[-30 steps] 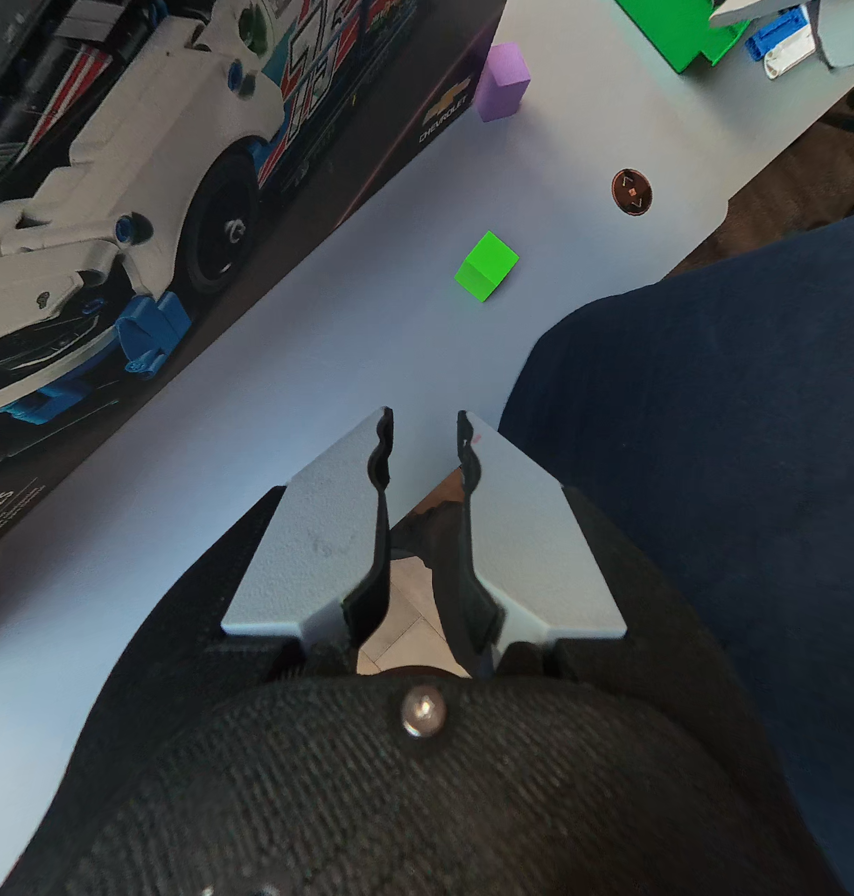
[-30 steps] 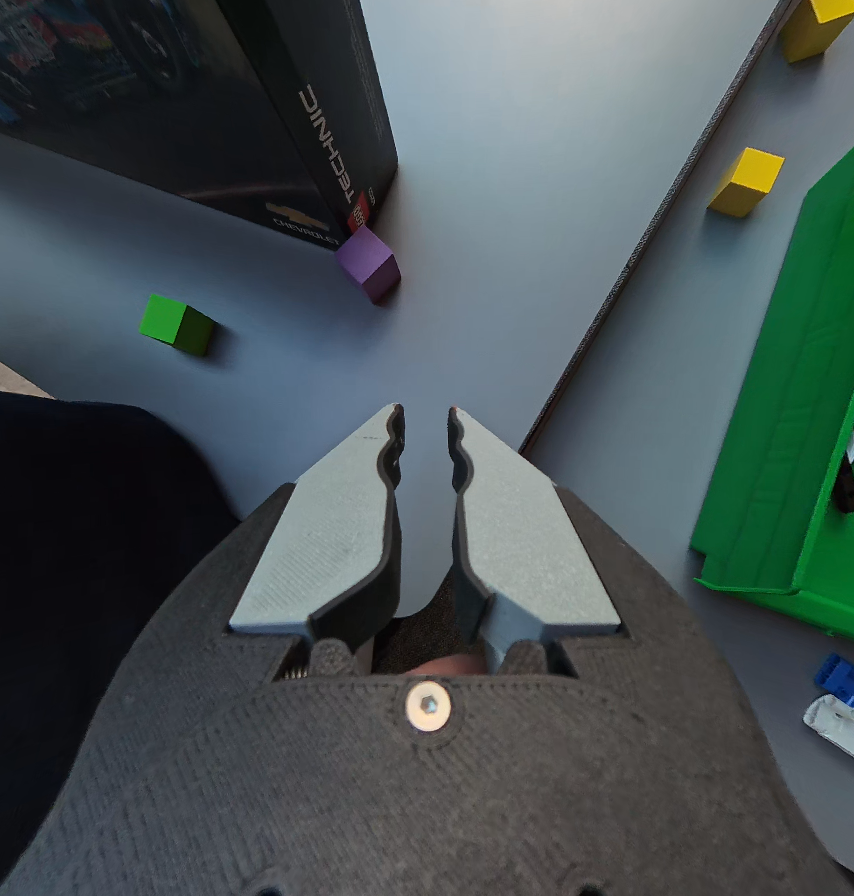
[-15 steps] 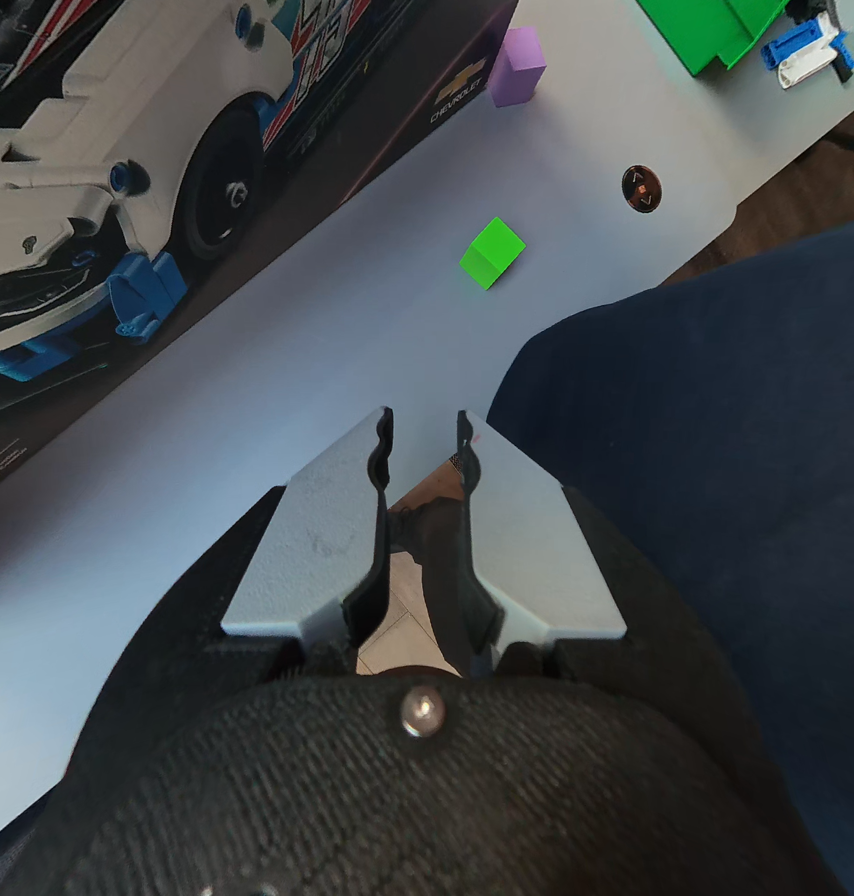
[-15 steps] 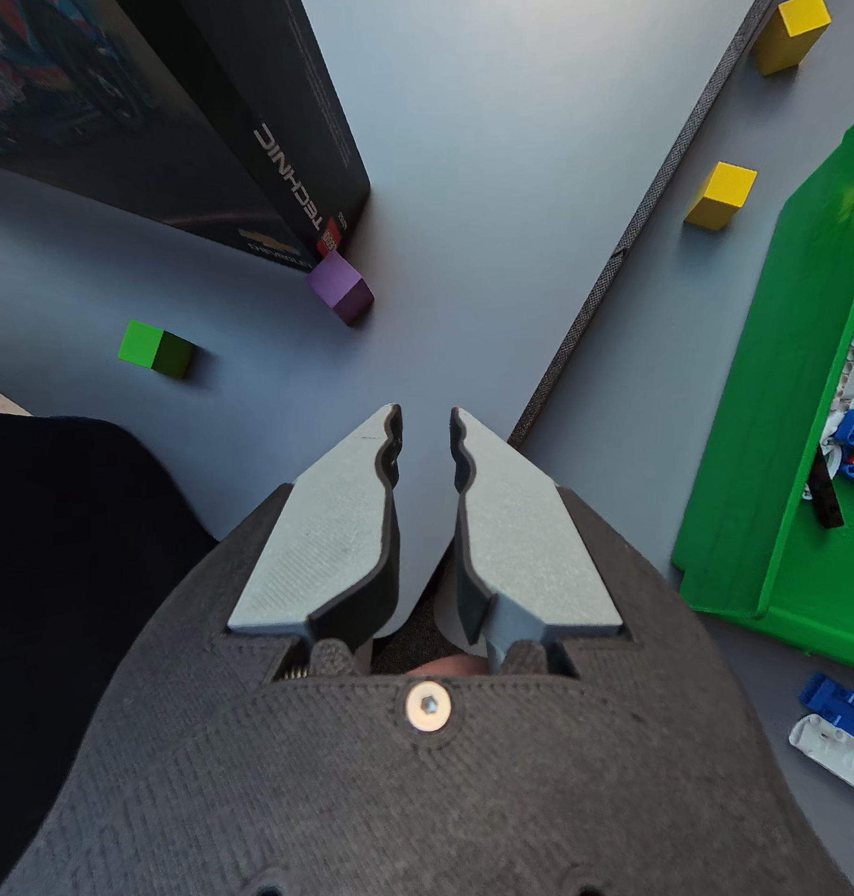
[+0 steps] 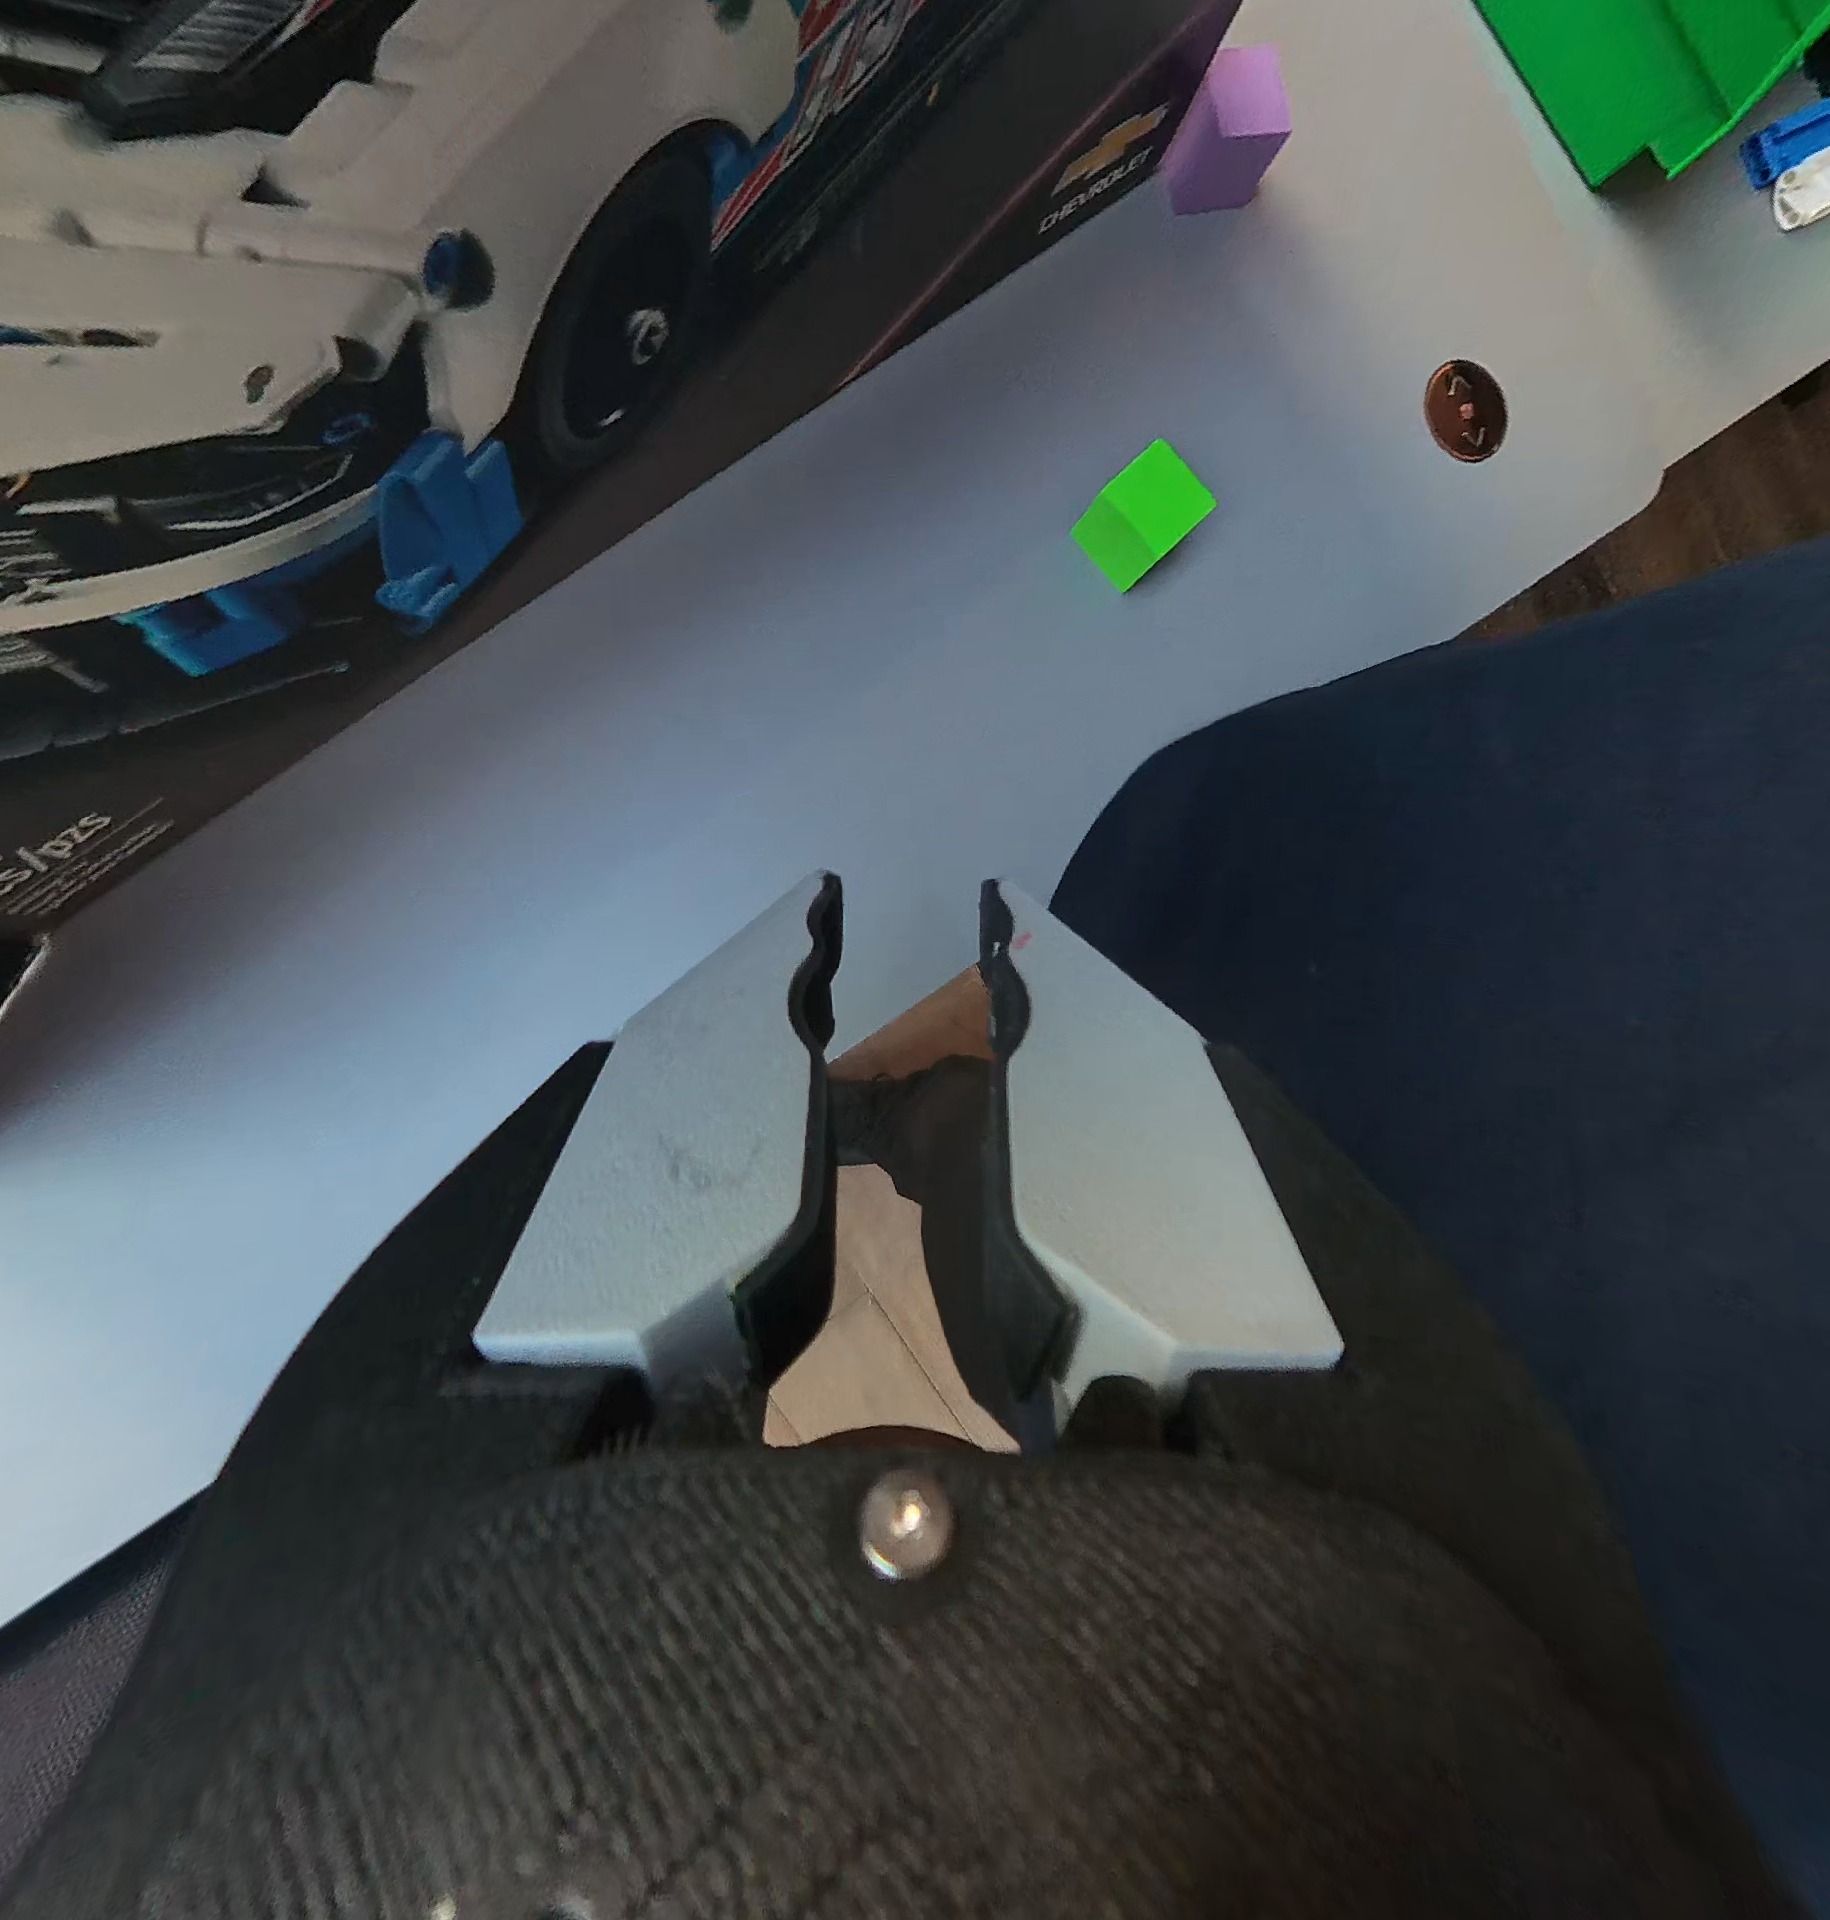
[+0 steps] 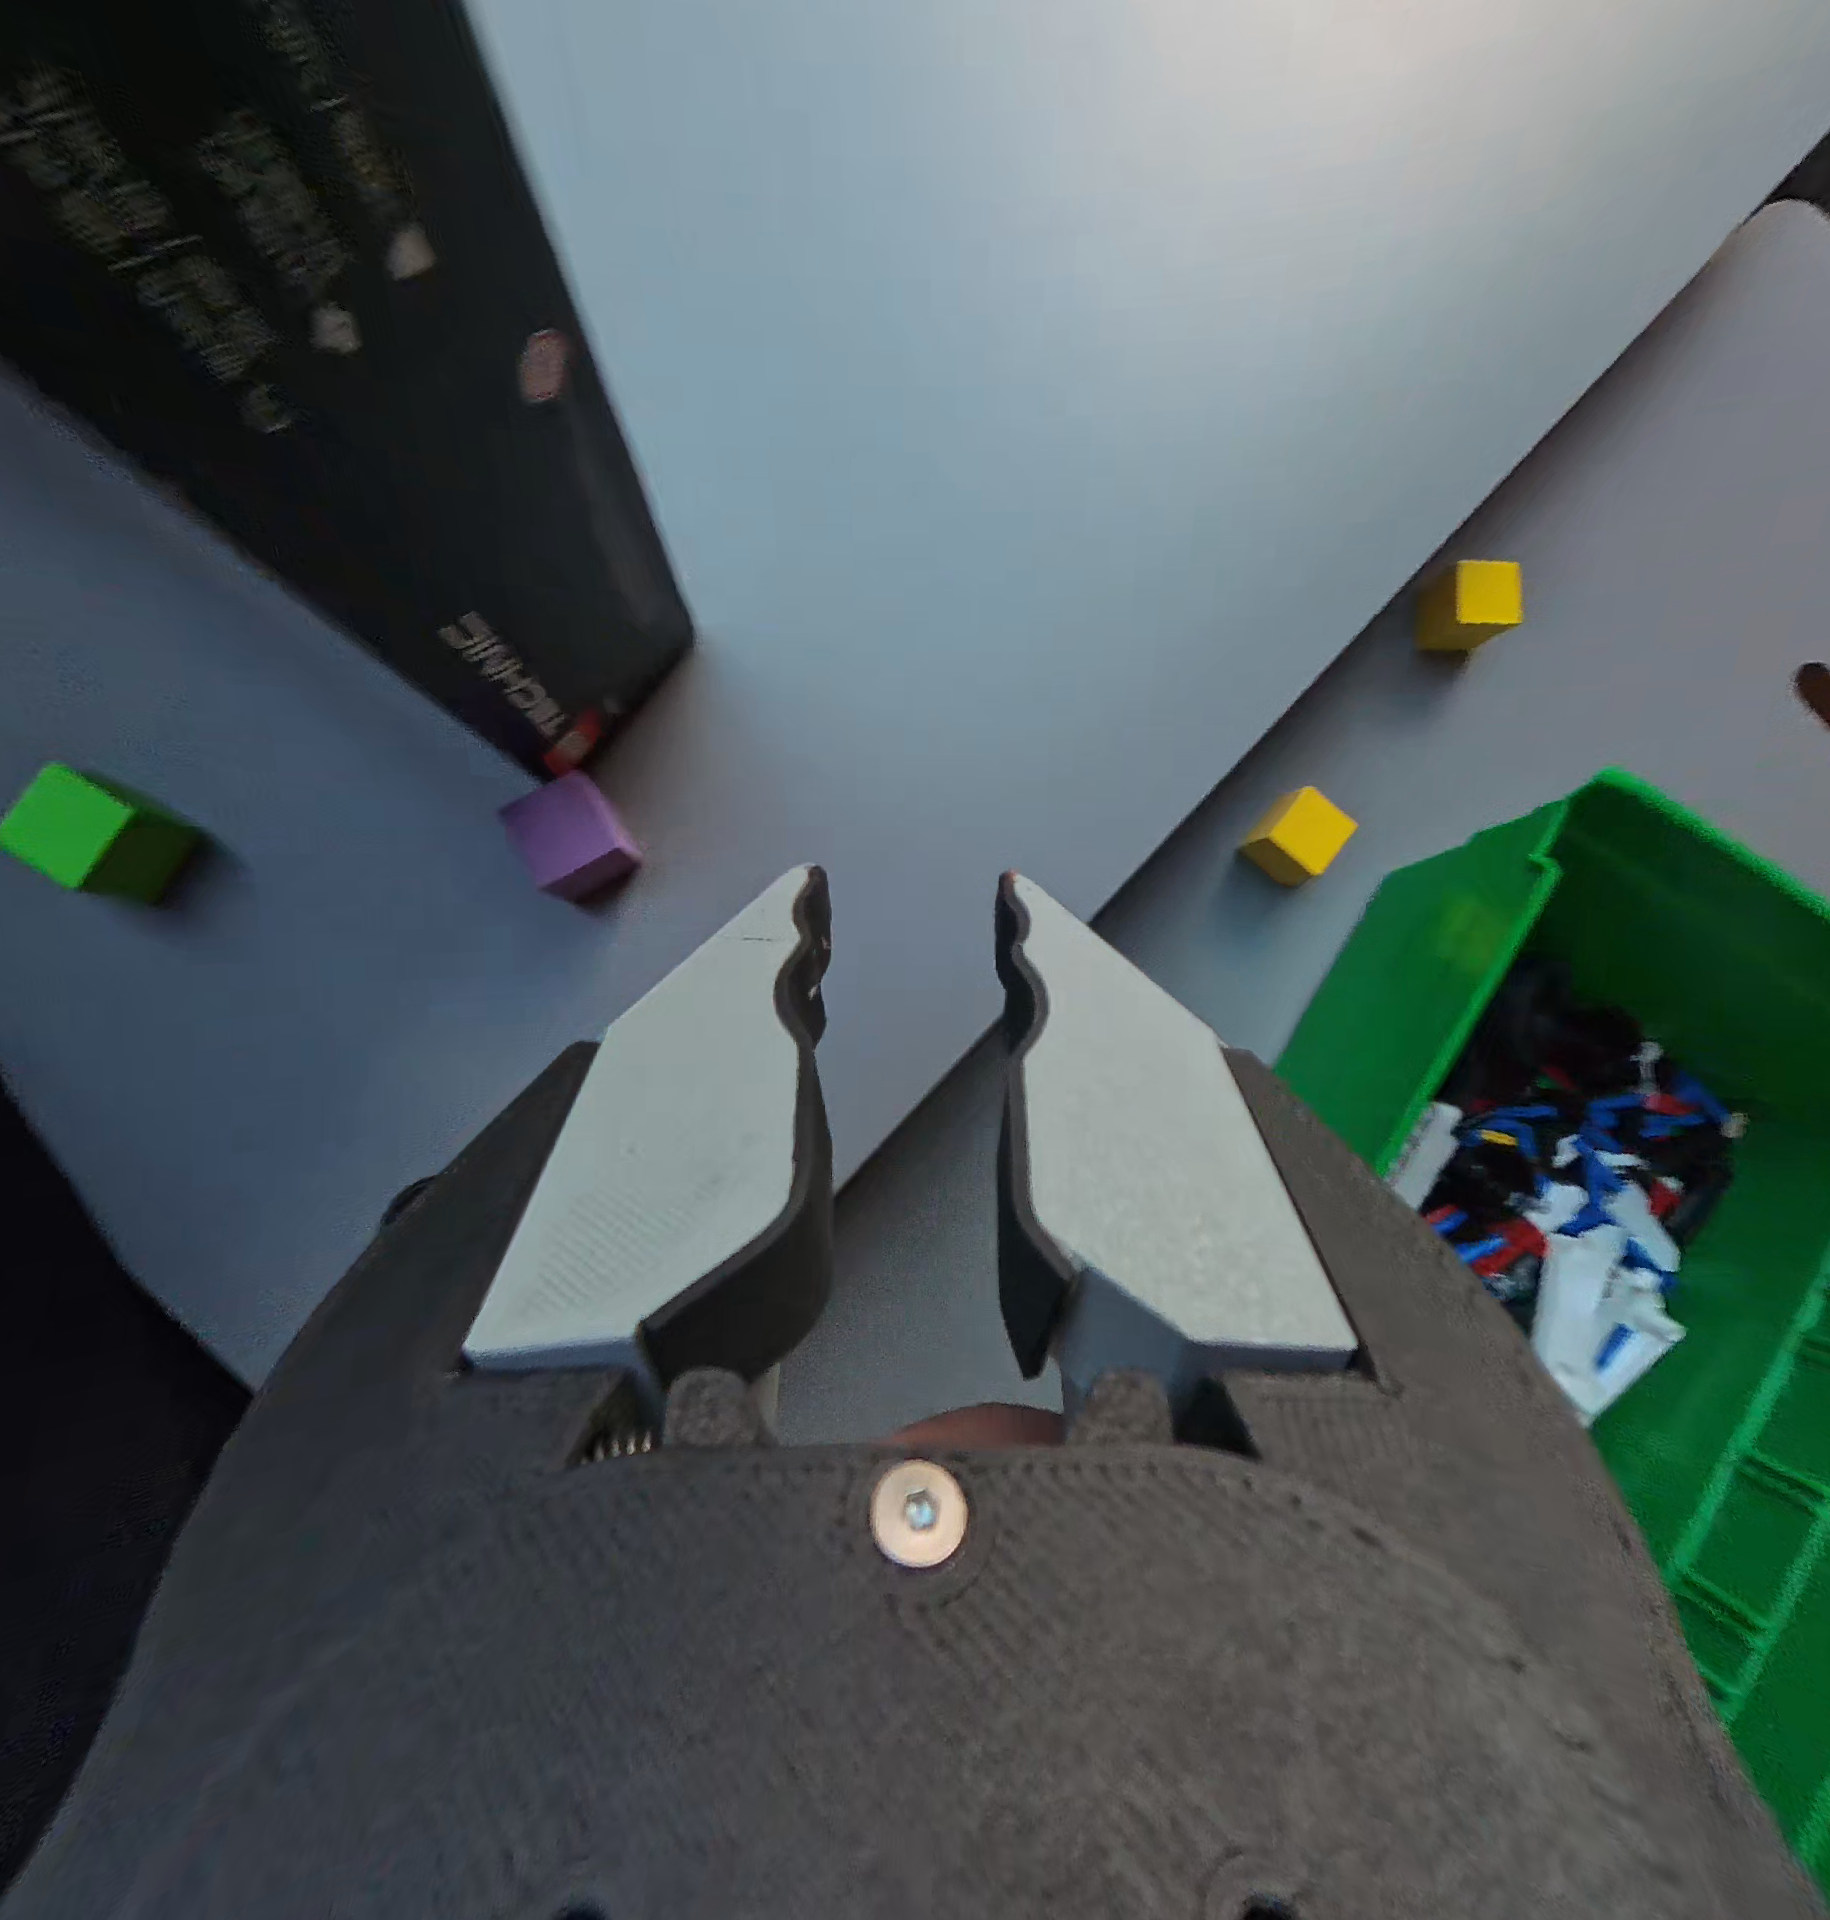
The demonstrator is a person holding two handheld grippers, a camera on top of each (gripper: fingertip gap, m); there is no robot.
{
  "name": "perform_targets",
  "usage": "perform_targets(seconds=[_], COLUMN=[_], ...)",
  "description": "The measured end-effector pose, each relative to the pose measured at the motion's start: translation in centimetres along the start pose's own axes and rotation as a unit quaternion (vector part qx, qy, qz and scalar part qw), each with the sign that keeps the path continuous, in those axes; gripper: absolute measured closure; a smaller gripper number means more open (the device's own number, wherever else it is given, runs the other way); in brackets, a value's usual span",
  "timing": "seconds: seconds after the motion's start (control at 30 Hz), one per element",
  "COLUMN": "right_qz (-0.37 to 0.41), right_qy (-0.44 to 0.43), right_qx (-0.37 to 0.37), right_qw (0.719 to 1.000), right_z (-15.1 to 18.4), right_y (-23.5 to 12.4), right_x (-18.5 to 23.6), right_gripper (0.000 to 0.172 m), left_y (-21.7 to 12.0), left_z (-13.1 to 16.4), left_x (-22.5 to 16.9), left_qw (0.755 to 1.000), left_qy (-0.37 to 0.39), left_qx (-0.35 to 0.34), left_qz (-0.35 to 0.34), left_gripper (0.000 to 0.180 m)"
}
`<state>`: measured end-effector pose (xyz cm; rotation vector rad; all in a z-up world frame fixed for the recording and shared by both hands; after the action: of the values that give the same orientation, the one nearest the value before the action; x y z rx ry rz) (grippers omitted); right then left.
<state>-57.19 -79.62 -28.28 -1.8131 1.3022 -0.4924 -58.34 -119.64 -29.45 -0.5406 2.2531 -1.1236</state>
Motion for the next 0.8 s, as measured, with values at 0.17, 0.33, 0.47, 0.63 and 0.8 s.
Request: perform_targets(seconds=[0.17,0.33,0.47,0.63,0.8], right_qz=[0.044,0.012,-0.037,-0.092,-0.128], right_qy=[-0.022,-0.027,-0.071,-0.096,-0.103], right_qx=[0.042,0.093,0.162,0.236,0.266], right_qw=[0.998,0.995,0.984,0.963,0.950], right_z=[-2.1,-3.8,-3.9,-2.7,-1.7], right_y=[1.9,6.2,11.4,17.2,20.6], right_x=[-9.2,-17.0,-20.4,-22.6,-22.9], right_gripper=[0.139,0.135,0.135,0.132,0.129], left_y=[-1.0,-2.1,-2.2,-2.3,-1.1], left_z=[0.5,1.8,3.3,4.4,3.8], left_x=[0.2,-1.0,-3.5,-7.2,-9.6], left_qw=[0.999,0.994,0.985,0.970,0.972], left_qy=[-0.029,-0.083,-0.131,-0.189,-0.163], left_qx=[0.002,0.010,0.025,0.037,0.084], left_qz=[-0.031,-0.076,-0.112,-0.152,-0.150], left_gripper=[0.156,0.156,0.156,0.156,0.156])
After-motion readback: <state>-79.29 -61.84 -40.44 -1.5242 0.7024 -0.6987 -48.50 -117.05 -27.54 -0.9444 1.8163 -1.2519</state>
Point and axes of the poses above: each gripper's, where its closed fingertips meet, y out along the fingers, z out of its underside, x = y × z across the jaws, the point moved 7 cm from there along -y, back along the fingers, and after that the axes turned 8 degrees about -y, right-handed, at the moved point
